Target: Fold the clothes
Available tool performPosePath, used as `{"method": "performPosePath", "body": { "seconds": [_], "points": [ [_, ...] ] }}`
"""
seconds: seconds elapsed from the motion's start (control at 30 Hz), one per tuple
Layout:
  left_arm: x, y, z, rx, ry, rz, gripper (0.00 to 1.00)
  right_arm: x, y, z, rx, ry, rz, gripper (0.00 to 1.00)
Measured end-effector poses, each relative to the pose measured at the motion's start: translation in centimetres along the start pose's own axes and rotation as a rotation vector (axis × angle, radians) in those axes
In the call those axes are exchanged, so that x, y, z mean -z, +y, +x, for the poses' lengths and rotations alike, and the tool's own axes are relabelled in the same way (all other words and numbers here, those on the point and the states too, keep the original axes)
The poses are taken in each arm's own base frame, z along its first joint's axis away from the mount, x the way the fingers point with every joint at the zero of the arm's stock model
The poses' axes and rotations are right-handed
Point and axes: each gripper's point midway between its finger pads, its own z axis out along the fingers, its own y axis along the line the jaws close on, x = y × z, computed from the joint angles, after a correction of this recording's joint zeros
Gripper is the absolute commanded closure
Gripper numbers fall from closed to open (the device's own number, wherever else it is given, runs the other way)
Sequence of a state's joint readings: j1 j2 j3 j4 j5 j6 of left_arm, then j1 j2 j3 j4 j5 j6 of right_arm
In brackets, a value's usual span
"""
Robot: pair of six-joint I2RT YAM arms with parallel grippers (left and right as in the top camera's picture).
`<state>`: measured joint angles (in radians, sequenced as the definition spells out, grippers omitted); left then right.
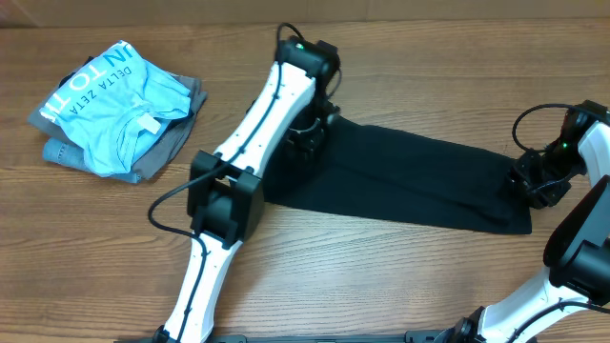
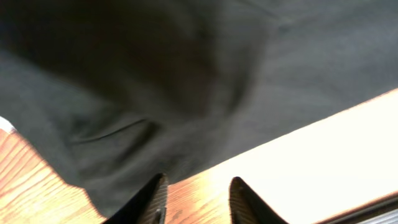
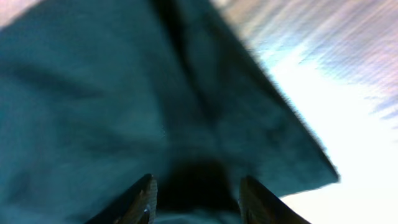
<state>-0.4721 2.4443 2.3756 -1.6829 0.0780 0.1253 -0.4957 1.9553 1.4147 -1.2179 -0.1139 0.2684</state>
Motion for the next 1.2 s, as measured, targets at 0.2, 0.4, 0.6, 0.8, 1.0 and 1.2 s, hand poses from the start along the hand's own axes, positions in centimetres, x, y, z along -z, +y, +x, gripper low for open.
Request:
{"method": "performPosePath", "body": {
  "seconds": [0.2, 0.4, 0.6, 0.8, 1.0, 1.2],
  "points": [
    [2.8, 6.2, -2.6, 0.169, -0.235, 0.123, 0.38, 3.3, 4.2, 0.9, 0.09, -0.026, -0.266, 0.53],
    [0.6, 4.2, -4.4, 0.101, -0.265, 0.186, 0.42, 8.3, 5.8, 2.7, 0.154, -0.124, -0.369, 0.53],
    [-0.3, 2.7, -4.8, 0.084, -0.27, 0.265, 0.53, 8.6, 7.2, 3.7, 0.202, -0.124, -0.381, 0.53],
    [-0.7, 3.5, -4.2, 0.097, -0.242, 0.218, 0.37, 8.5, 7.7, 4.0, 0.22, -0.121, -0.382, 0.53],
    [-1.6, 4.3, -5.2, 0.106, -0.273, 0.181, 0.64, 8.5, 7.7, 3.9, 0.221, -0.124, -0.382, 0.53],
    [-2.6, 3.7, -4.2, 0.135, -0.225, 0.216, 0.96, 8.5, 7.7, 3.9, 0.221, -0.123, -0.382, 0.53]
  ]
}}
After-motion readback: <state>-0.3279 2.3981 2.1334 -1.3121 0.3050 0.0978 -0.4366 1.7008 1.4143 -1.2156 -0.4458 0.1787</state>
